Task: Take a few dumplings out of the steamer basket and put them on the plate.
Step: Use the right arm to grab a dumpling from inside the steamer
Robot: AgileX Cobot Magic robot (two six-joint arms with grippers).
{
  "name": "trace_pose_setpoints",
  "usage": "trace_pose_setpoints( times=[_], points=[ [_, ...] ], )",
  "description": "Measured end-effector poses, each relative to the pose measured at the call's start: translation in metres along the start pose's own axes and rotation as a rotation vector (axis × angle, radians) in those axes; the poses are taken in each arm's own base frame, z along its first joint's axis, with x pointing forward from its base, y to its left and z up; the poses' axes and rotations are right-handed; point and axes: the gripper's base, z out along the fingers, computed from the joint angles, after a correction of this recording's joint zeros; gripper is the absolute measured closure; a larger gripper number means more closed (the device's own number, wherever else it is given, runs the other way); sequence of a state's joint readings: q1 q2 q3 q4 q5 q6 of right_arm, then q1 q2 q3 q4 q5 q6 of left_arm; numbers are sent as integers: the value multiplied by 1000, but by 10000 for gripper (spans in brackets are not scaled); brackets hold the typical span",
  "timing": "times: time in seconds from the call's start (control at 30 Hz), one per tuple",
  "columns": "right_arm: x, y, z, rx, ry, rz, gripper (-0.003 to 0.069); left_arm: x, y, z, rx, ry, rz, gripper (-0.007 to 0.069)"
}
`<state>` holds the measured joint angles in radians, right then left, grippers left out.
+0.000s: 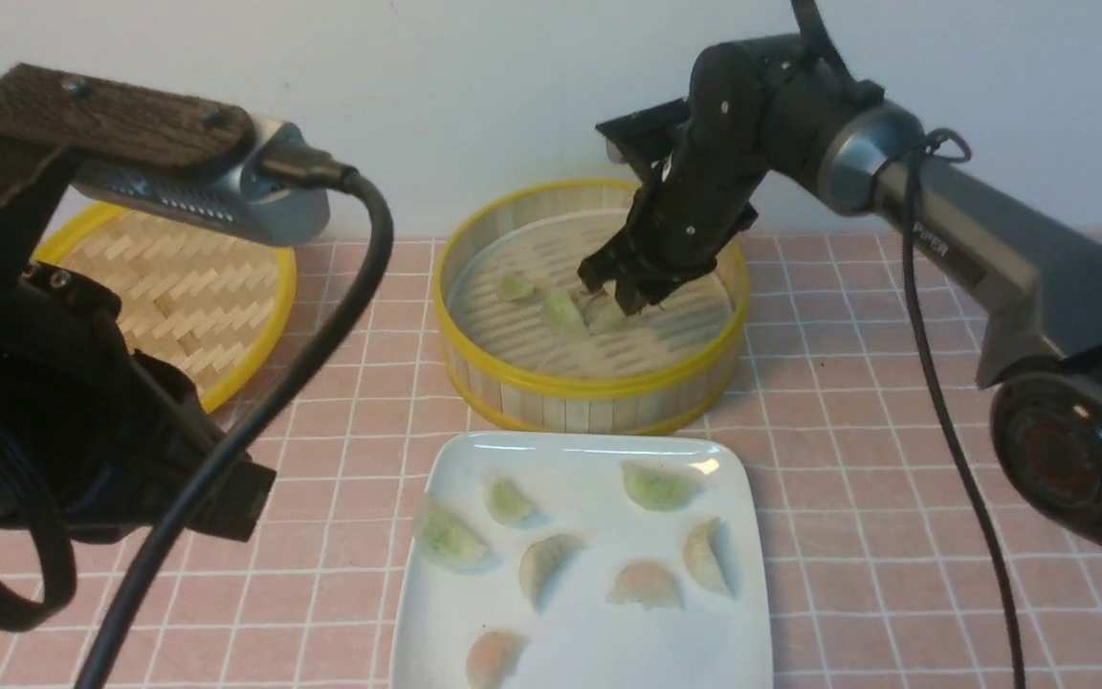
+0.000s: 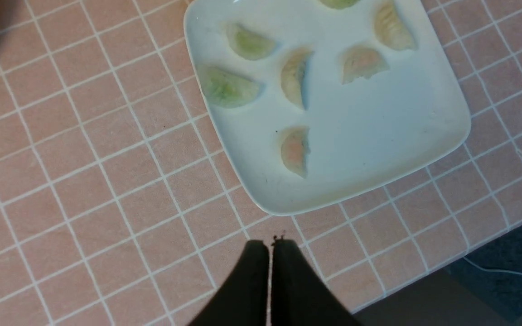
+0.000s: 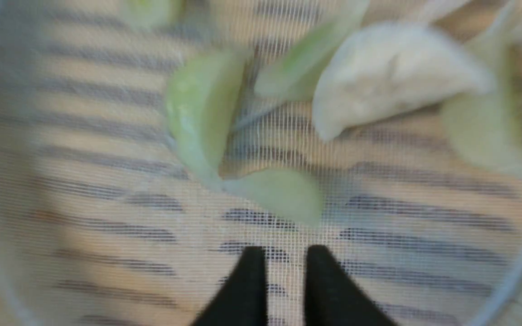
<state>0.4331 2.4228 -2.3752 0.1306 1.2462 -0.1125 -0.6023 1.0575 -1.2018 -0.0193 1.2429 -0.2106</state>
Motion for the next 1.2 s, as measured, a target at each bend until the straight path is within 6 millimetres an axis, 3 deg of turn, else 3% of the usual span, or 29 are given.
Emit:
trace_pose_setpoints(
  times=[0.1, 0.17, 0.3, 0.37, 0.57, 0.7, 0.83, 0.87, 0.97, 1.1, 1.2],
  points=[
    [-7, 6, -44, -14, -69, 14, 651, -1, 0, 1, 2, -10, 0, 631],
    [0, 12, -80, -41, -88, 26, 667, -1, 0, 1, 3, -12, 0, 631],
    [22, 18, -112, -48, -56, 22, 671, -1, 0, 1, 3, -13, 0, 631],
    [31, 17, -113, -38, -24, 12, 671, -1, 0, 1, 3, -13, 1, 631],
    [37, 12, -83, -9, 1, 5, 619, -1, 0, 1, 3, -13, 3, 631],
    [26, 6, -54, 17, -112, 4, 498, 0, 0, 1, 0, 0, 3, 631],
    [20, 0, -18, 43, -191, 2, 324, 2, 0, 0, -2, 9, 3, 631],
    [20, 0, -16, 42, -187, 3, 317, 2, 0, -1, -1, 7, 4, 631],
    [23, -5, 21, 59, -205, 4, 234, 4, 1, -4, 1, -5, 5, 631],
    [30, -8, 50, 69, -184, 9, 237, 6, 1, -9, 4, -20, 3, 631],
    [36, -11, 65, 87, -167, -6, 303, 8, 1, -13, 7, -34, 3, 631]
  ],
)
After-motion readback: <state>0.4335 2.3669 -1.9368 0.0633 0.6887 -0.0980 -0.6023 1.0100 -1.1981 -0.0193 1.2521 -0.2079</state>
